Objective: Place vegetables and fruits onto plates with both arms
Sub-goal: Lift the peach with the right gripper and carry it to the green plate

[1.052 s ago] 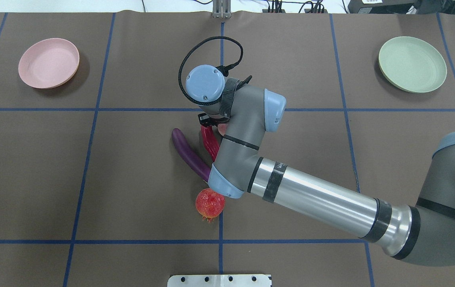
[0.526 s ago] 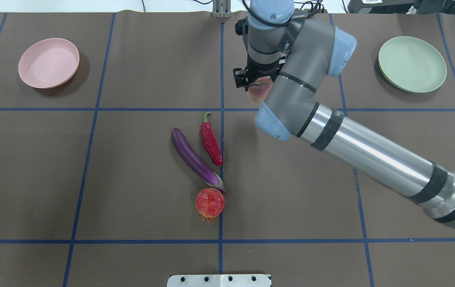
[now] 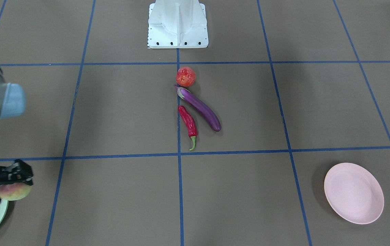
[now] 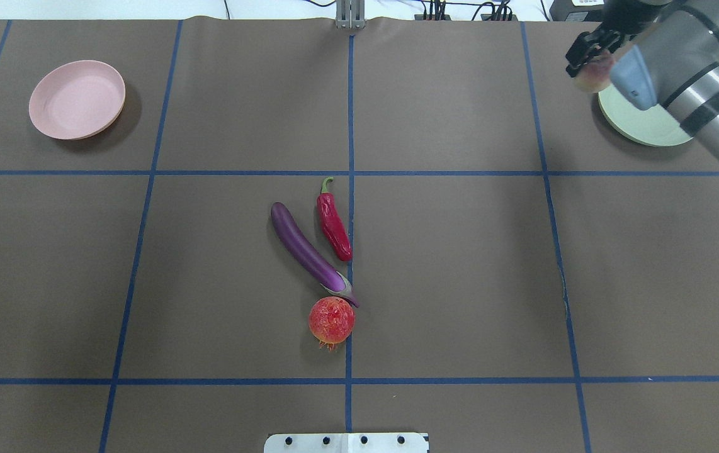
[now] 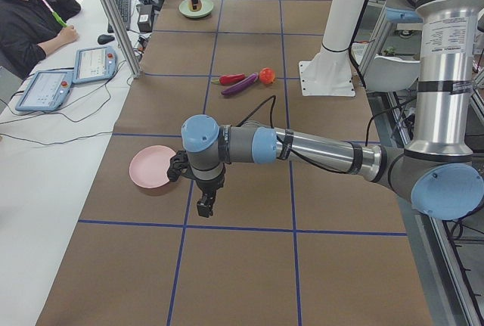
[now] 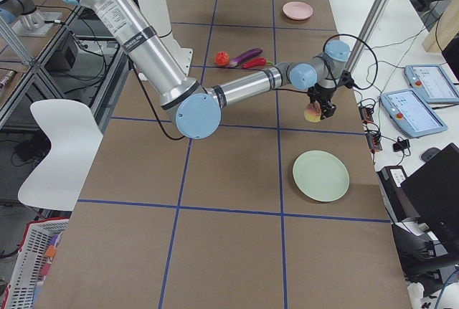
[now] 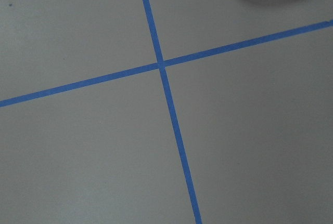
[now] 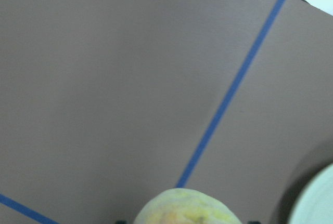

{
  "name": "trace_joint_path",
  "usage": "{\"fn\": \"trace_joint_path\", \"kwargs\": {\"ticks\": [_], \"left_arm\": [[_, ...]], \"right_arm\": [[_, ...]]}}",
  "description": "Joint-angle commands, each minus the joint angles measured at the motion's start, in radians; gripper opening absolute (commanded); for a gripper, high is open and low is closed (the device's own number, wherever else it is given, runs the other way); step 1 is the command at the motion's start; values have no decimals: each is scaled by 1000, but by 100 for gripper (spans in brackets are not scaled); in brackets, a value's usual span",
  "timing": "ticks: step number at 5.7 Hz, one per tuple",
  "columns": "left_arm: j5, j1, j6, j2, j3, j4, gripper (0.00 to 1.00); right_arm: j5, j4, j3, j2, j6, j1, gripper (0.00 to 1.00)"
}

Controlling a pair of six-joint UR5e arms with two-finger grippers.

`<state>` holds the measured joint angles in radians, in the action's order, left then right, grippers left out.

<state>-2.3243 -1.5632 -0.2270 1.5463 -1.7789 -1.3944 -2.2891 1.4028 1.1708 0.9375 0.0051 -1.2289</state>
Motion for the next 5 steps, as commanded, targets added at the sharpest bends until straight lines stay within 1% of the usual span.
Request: {"fn": "trace_joint_path", "kwargs": {"ticks": [1, 2, 3, 4, 5], "left_arm": [[0, 0, -2, -2, 1, 0, 100], [0, 0, -2, 0, -1, -8, 100], [0, 0, -2, 0, -2, -9, 100], [0, 0, -2, 0, -4, -9, 100], [0, 0, -2, 0, -4, -9, 100]], "right_arm": [[12, -305, -285, 59, -163, -89, 0], [14, -396, -365, 50, -108, -86, 16], [20, -415, -370, 60, -79, -78, 99], [20, -415, -334, 60, 23, -78, 100], [13, -386, -189, 63, 115, -80, 100]]}}
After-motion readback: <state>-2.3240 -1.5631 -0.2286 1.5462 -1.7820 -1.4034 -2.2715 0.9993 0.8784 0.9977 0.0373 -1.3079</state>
